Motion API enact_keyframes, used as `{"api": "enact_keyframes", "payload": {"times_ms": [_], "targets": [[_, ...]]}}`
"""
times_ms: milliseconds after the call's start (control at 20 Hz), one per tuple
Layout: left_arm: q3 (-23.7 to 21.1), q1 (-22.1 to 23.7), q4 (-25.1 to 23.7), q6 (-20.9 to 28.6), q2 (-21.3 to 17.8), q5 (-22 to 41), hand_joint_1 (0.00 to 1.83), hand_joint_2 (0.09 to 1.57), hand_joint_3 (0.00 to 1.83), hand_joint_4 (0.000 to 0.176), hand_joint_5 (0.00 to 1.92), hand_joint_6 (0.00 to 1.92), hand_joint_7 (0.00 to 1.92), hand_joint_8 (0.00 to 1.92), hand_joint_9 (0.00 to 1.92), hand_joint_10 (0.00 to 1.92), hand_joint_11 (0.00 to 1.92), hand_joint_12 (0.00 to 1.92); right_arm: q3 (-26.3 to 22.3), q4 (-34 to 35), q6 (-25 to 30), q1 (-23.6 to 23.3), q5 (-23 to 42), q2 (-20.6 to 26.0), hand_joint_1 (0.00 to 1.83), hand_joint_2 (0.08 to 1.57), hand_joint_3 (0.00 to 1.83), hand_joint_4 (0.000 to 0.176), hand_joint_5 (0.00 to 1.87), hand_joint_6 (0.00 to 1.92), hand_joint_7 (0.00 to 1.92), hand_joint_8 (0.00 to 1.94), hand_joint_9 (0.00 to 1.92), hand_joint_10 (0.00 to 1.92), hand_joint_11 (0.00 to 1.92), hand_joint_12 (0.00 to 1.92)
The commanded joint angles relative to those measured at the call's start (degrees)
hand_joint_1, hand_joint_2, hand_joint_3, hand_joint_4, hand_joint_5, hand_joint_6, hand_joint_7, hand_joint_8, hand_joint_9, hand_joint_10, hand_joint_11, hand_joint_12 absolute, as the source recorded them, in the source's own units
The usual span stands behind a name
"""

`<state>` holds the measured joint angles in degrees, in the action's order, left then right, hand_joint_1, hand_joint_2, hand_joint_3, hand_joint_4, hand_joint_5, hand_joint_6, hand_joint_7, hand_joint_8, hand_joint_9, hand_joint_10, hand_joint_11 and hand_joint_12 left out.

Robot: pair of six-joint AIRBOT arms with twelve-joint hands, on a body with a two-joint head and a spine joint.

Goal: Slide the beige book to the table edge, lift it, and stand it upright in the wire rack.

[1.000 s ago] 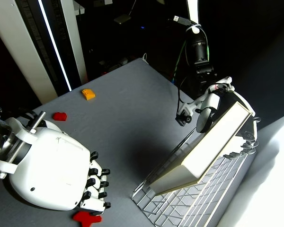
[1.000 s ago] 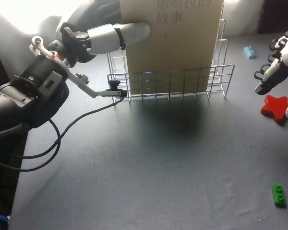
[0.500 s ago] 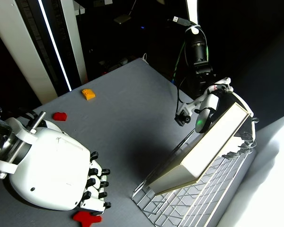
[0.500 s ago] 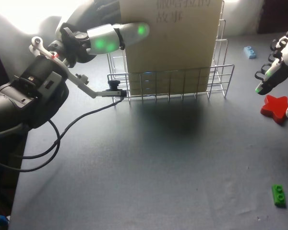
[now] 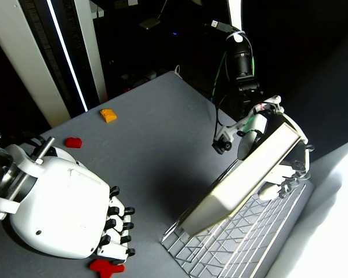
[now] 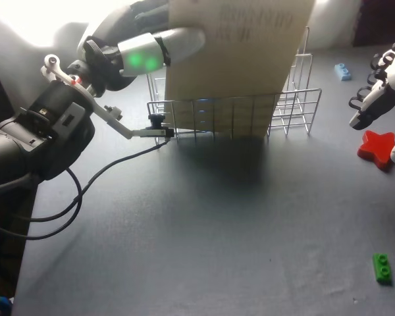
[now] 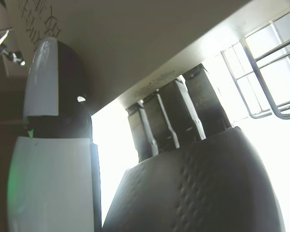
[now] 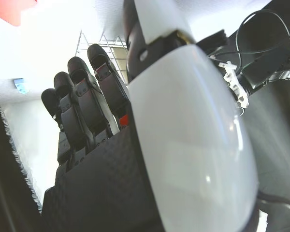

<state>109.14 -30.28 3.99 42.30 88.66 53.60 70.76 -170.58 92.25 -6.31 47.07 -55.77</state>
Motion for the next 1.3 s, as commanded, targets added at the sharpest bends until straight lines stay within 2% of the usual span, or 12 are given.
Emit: {"api": "enact_keyframes", "payload": {"times_ms": [0,50,100,250,550,600,650,850,1000,1100,1200,1250], "targets": [[0.06,0.30,2.15,1.07,-0.78,7.12,1.13,1.09,0.00,0.000,0.78,0.12,0.82,0.04,0.80,0.09,0.39,1.01,0.15,-1.99,-0.21,-0.98,-3.40,0.56,0.26,1.20,0.00,0.000,0.30,0.00,0.32,0.00,0.32,0.00,0.00,0.84],[0.08,0.30,2.16,1.07,-0.84,7.12,1.00,1.06,0.00,0.000,0.72,0.01,0.69,0.00,0.67,0.01,0.27,1.04,0.15,-1.99,-0.21,-0.99,-3.40,0.58,0.27,1.20,0.00,0.000,0.30,0.00,0.32,0.00,0.31,0.00,0.00,0.84],[0.09,0.30,2.17,1.07,-0.86,7.12,1.00,1.06,0.00,0.000,0.72,0.01,0.69,0.00,0.67,0.01,0.27,1.04,0.15,-1.99,-0.21,-1.00,-3.40,0.59,0.27,1.20,0.00,0.000,0.30,0.00,0.32,0.00,0.31,0.00,0.00,0.84],[-0.29,0.17,2.19,1.09,-1.32,7.11,0.84,1.04,0.00,0.000,0.51,0.00,0.41,0.00,0.38,0.00,0.02,0.98,0.14,-1.99,-0.21,-0.97,-3.39,0.60,0.25,1.20,0.00,0.000,0.31,0.00,0.33,0.00,0.33,0.00,0.00,0.85],[-2.13,-1.40,2.18,1.01,-4.66,6.92,0.74,1.00,0.00,0.000,0.41,0.00,0.33,0.00,0.30,0.00,0.00,0.84,-0.52,-1.99,-0.20,-0.99,-3.39,0.81,0.23,1.21,0.00,0.000,0.29,0.00,0.32,0.00,0.31,0.00,0.00,0.84],[-2.57,-1.73,2.18,0.99,-5.43,6.91,0.71,0.98,0.00,0.003,0.34,0.00,0.27,0.00,0.23,0.00,0.00,0.70,-0.63,-1.99,-0.20,-1.03,-3.39,0.84,0.21,1.21,0.00,0.000,0.30,0.00,0.33,0.00,0.32,0.00,0.00,0.86],[-2.94,-1.93,2.18,0.99,-5.99,6.91,0.69,0.97,0.00,0.017,0.32,0.00,0.23,0.00,0.20,0.00,0.00,0.63,-0.71,-1.99,-0.20,-1.05,-3.39,0.87,0.21,1.21,0.00,0.000,0.31,0.01,0.35,0.01,0.33,0.01,0.00,0.87],[-5.67,-2.36,2.17,-0.12,-9.62,6.40,0.69,0.93,0.00,0.046,0.18,0.00,0.06,0.00,0.07,0.00,0.00,0.34,-0.95,-1.99,-0.11,-1.37,-3.39,0.94,0.25,1.20,0.00,0.000,0.30,0.00,0.34,0.00,0.32,0.00,0.00,0.85],[-6.97,-1.99,2.18,-1.14,-12.00,6.14,0.66,0.94,0.00,0.050,0.17,0.00,0.04,0.00,0.05,0.00,0.00,0.33,-1.54,-1.99,0.42,-1.60,-3.46,1.11,0.26,1.20,0.00,0.000,0.32,0.01,0.35,0.01,0.33,0.00,0.00,0.86],[-8.32,-1.61,2.16,-1.40,-14.09,5.97,0.65,0.95,0.00,0.056,0.10,0.01,0.01,0.00,0.02,0.00,0.00,0.14,-2.01,-1.99,0.52,-1.74,-3.49,1.26,0.24,1.20,0.00,0.000,0.31,0.00,0.35,0.00,0.33,0.00,0.00,0.86],[-10.57,-1.46,2.14,-2.59,-17.12,5.36,0.64,0.95,0.00,0.063,0.10,0.00,0.00,0.00,0.01,0.00,0.00,0.18,-2.39,-1.99,0.57,-2.07,-3.51,1.29,0.27,1.20,0.00,0.000,0.30,0.00,0.34,0.00,0.34,0.00,0.00,0.87],[-11.93,-1.44,2.10,-3.69,-18.84,4.82,0.67,0.95,0.00,0.056,0.11,0.00,0.00,0.00,0.00,0.00,0.00,0.18,-2.53,-1.99,1.09,-2.13,-3.65,1.28,0.27,1.19,0.00,0.000,0.31,0.00,0.36,0.01,0.35,0.01,0.00,0.87]]}}
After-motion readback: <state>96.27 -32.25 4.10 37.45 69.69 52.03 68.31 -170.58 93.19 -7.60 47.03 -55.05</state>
